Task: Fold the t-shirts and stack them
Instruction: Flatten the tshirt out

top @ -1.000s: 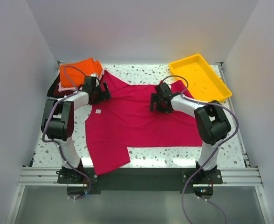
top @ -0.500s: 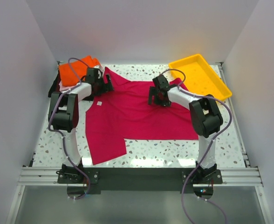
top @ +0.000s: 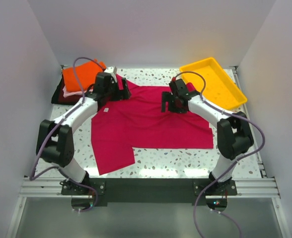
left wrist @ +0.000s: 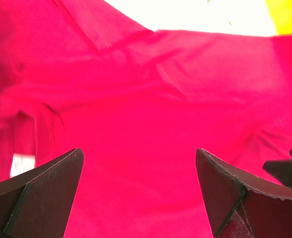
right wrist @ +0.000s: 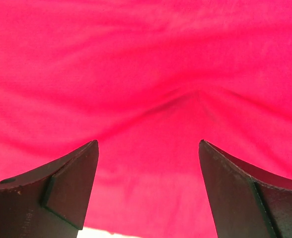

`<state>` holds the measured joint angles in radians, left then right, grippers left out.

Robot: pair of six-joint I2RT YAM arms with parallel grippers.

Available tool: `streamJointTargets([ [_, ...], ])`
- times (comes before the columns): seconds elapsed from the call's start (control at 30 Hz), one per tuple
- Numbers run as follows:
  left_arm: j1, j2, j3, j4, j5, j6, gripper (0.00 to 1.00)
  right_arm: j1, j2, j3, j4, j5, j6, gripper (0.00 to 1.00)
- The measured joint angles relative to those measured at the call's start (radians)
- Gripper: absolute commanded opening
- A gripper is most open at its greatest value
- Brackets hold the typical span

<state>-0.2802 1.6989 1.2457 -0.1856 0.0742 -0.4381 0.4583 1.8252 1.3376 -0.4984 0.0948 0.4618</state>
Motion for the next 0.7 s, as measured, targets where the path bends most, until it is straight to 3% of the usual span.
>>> streamJointTargets([
  [0.17,-0.021,-0.188,-0.214,0.012,-0.029,-0.015,1.0,0.031,-0.158,-0.135,0.027,-0.012,-0.003,0.85],
  [0.33,-0.017,-0.245,-0.397,-0.005,-0.062,-0.022,1.0,0.069,-0.209,-0.285,0.054,-0.021,0.003,0.85],
  [0.7,-0.016,-0.231,-0.509,0.026,-0.09,-0.026,1.0,0.076,-0.177,-0.373,0.098,-0.018,0.018,0.85],
])
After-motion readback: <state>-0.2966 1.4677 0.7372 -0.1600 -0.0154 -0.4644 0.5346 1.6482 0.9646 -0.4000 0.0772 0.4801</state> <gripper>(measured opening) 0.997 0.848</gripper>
